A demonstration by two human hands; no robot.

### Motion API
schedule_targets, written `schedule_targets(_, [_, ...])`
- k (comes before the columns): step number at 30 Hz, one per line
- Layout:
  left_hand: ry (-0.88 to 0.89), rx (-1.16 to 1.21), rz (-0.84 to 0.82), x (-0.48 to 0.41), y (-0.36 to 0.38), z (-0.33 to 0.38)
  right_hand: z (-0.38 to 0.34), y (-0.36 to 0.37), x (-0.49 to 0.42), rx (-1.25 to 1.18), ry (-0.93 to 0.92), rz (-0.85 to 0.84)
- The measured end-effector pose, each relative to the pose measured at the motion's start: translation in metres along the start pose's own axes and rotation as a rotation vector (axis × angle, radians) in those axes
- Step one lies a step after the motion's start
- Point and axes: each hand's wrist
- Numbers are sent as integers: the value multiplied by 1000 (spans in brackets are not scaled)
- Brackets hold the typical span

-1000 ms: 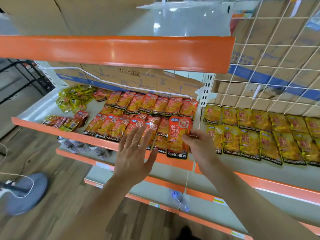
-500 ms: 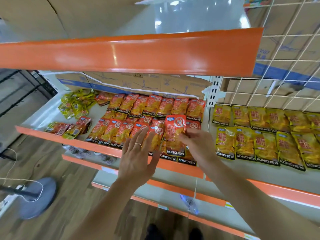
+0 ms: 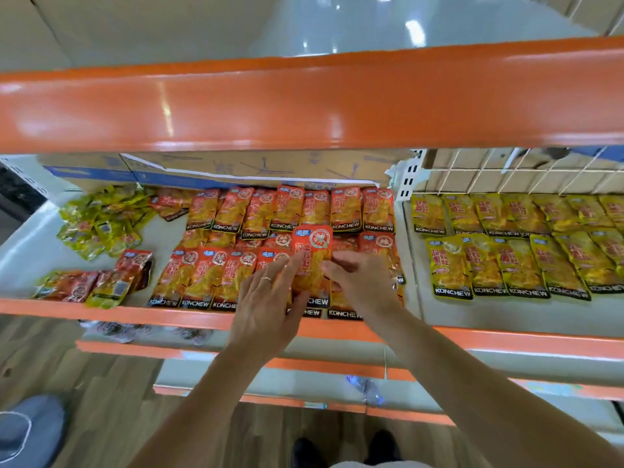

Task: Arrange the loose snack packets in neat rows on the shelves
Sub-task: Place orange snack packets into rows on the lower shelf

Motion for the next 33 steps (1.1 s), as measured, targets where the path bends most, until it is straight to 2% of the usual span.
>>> schedule_targets(5, [-33, 110, -2, -4, 12, -29, 4, 29, 0, 71, -3, 54])
schedule_targets(8, [45, 69, -1, -7, 25, -46, 15, 34, 5, 309, -95, 150])
schedule_targets(14, [185, 0, 55, -8, 36, -58, 49, 30, 20, 793, -535, 359])
schedule_targets(16, [219, -40, 87, -6, 38, -59, 55, 29, 21, 927, -535, 369])
schedule_targets(19, [181, -44, 61, -7, 37, -57, 66, 30, 23, 1079, -453, 300])
schedule_targets(24, [150, -72, 25, -8, 38, -56, 66, 30, 32, 1065, -429, 303])
schedule_targets(33, [132, -156, -37, -9, 40, -56, 68, 31, 55, 1020, -519, 223])
Point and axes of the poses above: each hand's wrist, its own x-axis away from the middle knuckle, its own y-axis out of the palm, z = x × y, and after that the axes turned 1 degree about z, right-handed
